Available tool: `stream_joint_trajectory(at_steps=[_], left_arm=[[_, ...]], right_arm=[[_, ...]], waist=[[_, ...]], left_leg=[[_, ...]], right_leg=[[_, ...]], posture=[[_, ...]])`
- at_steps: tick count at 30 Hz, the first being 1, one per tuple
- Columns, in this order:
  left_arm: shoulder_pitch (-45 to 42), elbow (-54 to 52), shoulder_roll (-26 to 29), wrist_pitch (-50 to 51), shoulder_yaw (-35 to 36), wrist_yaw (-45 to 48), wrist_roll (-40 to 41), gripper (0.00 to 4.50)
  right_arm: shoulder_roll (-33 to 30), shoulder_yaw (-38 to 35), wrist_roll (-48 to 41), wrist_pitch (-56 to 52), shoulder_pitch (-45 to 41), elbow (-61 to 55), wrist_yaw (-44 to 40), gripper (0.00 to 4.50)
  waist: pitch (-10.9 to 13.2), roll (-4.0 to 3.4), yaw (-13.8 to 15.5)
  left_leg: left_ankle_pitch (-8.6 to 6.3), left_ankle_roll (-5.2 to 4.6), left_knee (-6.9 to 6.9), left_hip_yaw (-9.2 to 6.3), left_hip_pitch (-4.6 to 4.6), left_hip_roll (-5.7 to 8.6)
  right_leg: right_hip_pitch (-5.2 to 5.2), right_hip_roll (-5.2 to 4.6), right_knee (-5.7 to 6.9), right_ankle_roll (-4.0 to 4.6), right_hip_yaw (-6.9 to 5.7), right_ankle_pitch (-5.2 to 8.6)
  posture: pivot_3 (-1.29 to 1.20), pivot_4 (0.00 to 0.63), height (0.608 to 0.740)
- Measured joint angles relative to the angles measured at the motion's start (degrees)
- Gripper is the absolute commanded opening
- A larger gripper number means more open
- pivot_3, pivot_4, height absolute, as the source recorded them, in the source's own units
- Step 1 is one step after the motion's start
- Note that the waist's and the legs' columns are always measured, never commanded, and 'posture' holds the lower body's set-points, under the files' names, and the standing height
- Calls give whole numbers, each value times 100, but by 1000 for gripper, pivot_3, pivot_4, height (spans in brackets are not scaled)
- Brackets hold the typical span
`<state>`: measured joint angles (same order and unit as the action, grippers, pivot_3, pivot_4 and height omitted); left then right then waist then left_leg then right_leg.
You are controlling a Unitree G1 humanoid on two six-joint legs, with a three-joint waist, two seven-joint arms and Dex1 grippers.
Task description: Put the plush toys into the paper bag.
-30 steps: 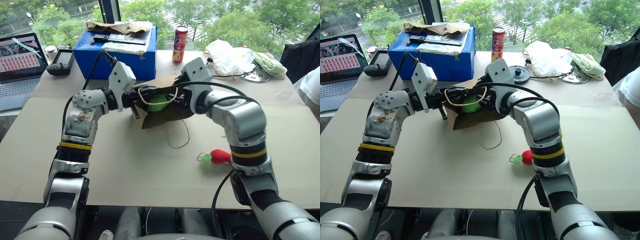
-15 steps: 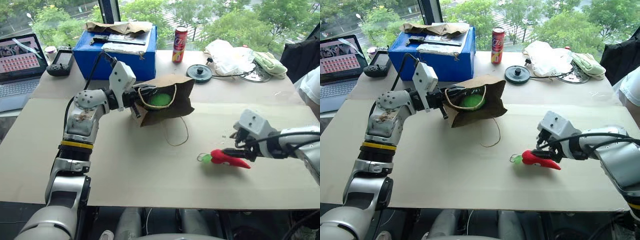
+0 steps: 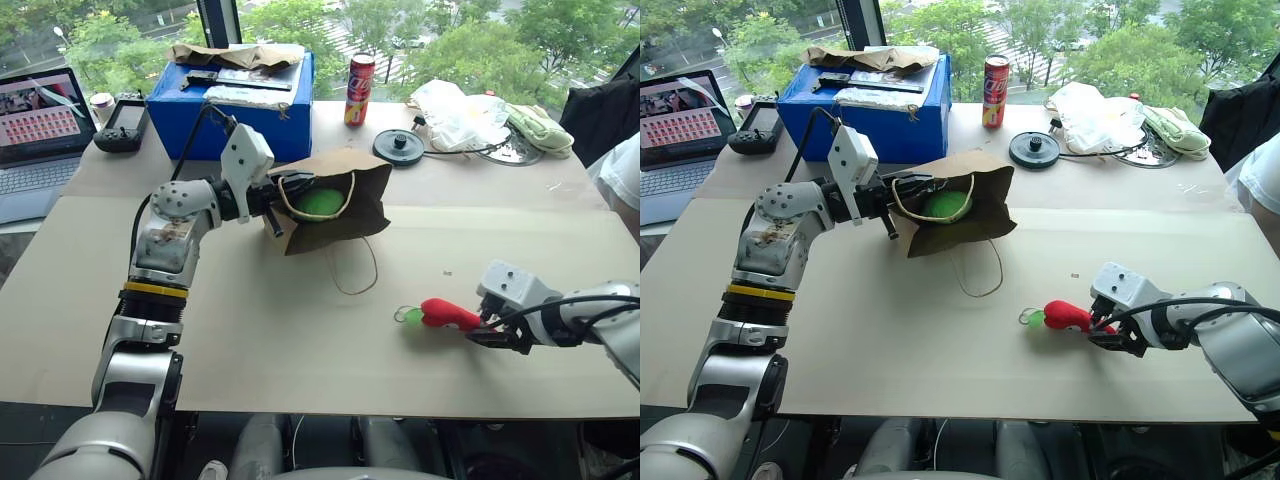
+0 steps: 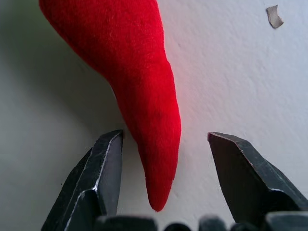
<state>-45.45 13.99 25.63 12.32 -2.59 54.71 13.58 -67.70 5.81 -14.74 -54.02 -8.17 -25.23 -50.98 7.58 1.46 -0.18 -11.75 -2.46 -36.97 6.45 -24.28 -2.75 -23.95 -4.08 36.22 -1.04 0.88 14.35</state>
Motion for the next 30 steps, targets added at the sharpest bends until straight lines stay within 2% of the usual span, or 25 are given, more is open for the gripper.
stream_joint_trajectory(at_steps=[6, 12, 14, 18, 21, 25, 30], left_arm=[[0, 0, 1, 0, 0, 2, 0, 0], [0, 0, 1, 0, 0, 4, 0, 0], [0, 0, 10, 0, 0, 4, 0, 0], [-1, 1, 22, 1, -1, 6, 0, 0], [2, -2, 39, 2, 2, 7, -1, 0], [3, -7, 42, 4, -1, 9, 0, 0], [7, -30, 44, 9, -1, 9, 1, 0]], right_arm=[[11, -2, 16, 92, 48, -6, 3, 16], [57, -37, 8, 101, 53, -29, 11, 16], [257, -207, -67, 105, -27, -132, 29, 16], [587, -608, -424, 101, -693, -480, 54, 16], [858, -641, -507, -13, -1382, -653, 242, 16], [1521, 97, -193, -381, -2363, -628, 886, 16], [2221, 1449, 778, -483, -3213, -73, 1716, 16]], waist=[[0, 0, 24], [0, 0, 26], [0, 0, 19], [0, 0, 13], [0, 0, 20], [0, -1, 13], [-1, -2, 13]], left_leg=[[0, 0, -2, -1, 1, 0], [0, 0, -2, -1, 1, 0], [0, 0, -2, -1, 0, 0], [0, 1, -4, -3, 2, -2], [0, 1, -5, -4, 2, -5], [2, 3, -4, -1, -2, -4], [3, 6, -5, 6, -10, -3]], right_leg=[[2, 0, 0, 0, -1, 0], [2, 1, 1, 0, -1, 0], [0, 2, 2, 0, 1, 0], [0, 5, 6, 0, 1, -1], [1, 7, 6, 1, -1, -1], [-7, 6, 11, 3, -1, -2], [-15, 3, 11, 3, -1, -2]], posture=[[0, 150, 739], [0, 150, 739], [0, 150, 739], [0, 150, 739], [0, 150, 739], [0, 150, 739], [0, 150, 739]])
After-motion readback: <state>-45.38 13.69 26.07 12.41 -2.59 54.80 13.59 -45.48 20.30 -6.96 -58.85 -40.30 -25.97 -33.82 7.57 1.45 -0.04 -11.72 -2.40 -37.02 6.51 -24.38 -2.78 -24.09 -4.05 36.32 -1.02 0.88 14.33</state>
